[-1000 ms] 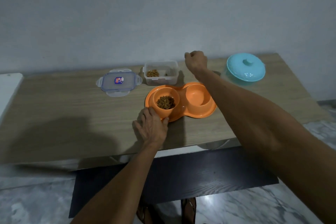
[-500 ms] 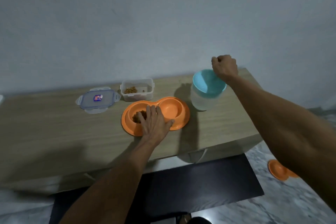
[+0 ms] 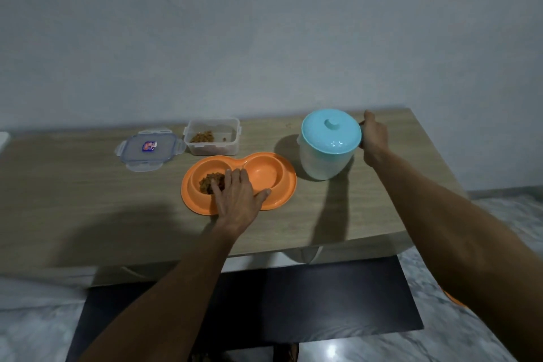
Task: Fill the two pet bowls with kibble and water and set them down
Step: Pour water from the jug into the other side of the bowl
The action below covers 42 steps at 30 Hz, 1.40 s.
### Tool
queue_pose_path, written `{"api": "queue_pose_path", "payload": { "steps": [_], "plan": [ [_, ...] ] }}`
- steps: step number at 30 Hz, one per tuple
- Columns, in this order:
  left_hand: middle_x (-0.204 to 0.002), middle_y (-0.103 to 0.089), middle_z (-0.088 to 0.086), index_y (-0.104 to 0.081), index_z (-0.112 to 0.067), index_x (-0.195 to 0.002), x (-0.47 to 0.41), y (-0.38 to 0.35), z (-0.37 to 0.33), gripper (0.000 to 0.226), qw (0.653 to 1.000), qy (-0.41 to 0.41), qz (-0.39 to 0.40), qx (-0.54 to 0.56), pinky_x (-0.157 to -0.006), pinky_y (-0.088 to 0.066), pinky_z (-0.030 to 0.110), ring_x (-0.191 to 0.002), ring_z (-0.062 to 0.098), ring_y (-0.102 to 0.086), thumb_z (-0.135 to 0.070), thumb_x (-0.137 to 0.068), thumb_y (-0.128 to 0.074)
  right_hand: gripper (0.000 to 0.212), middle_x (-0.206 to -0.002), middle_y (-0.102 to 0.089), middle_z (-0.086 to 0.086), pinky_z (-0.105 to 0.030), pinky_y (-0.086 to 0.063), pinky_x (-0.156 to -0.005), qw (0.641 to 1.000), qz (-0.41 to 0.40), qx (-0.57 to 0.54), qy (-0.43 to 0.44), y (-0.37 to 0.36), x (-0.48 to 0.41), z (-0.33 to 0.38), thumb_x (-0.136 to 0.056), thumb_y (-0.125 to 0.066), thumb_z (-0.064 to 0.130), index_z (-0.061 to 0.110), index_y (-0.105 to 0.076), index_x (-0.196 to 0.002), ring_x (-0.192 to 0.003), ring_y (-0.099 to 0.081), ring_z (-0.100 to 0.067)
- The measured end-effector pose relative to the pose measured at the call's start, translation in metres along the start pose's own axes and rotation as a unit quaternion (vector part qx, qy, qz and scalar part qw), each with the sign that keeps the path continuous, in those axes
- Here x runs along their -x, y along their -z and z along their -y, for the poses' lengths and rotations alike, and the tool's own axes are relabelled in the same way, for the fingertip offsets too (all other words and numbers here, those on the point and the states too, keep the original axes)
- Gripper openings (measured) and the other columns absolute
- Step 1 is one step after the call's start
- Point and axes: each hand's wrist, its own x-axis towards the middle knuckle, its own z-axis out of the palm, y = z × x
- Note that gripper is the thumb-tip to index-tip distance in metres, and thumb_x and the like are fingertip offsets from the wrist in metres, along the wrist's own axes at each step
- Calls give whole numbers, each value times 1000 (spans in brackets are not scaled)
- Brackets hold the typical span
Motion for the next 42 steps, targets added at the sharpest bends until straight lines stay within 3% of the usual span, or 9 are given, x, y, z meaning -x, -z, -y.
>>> {"api": "queue_pose_path", "payload": {
  "steps": [8, 13, 24, 28, 42],
  "plan": [
    [-156, -31, 8, -29, -9, -149, 1, -1, 1, 80, 1000, 3, 5, 25, -114, -14, 63, -150, 28, -17, -59, -91, -51, 34, -73, -59, -2, -35, -43, -64, 998, -32, -39, -30, -5, 11, -3, -84, -59, 41, 16, -53, -62, -68, -56, -23],
    [-157, -30, 8, -29, -9, -149, 1, -2, -2, 80, 999, 14, 6, 48, -114, -13, 64, -150, 28, -17, -58, -90, -54, 33, -68, -58, -1, -41, -50, -74, 998, -56, -8, -11, -13, 20, 9, -83, -59, 38, 13, -55, -62, -74, -59, -27],
    [-155, -34, 7, -30, -10, -149, 0, -2, 0, 81, 999, 10, 2, 50, -116, -13, 62, -149, 28, -20, -59, -89, -56, 45, -55, -49, -3, -37, -40, -70, 987, -54, 115, 94, -36, 46, 33, -89, -53, 32, 8, -45, -52, -66, -50, -27],
    [-155, -34, 8, -30, -10, -148, -1, -1, 1, 81, 999, 9, 4, 50, -117, -12, 61, -149, 28, -20, -59, -88, -56, 46, -54, -49, -4, -39, -44, -73, 979, -50, 148, 127, -40, 51, 39, -90, -51, 30, 8, -45, -50, -68, -53, -27],
    [-156, -33, 8, -29, -10, -149, -2, -2, 2, 83, 998, 9, 8, 59, -117, -10, 61, -150, 28, -17, -58, -88, -56, 46, -54, -49, -6, -42, -46, -76, 973, -57, 168, 150, -39, 56, 60, -87, -50, 30, 6, -47, -48, -75, -51, -31]
  ]
}}
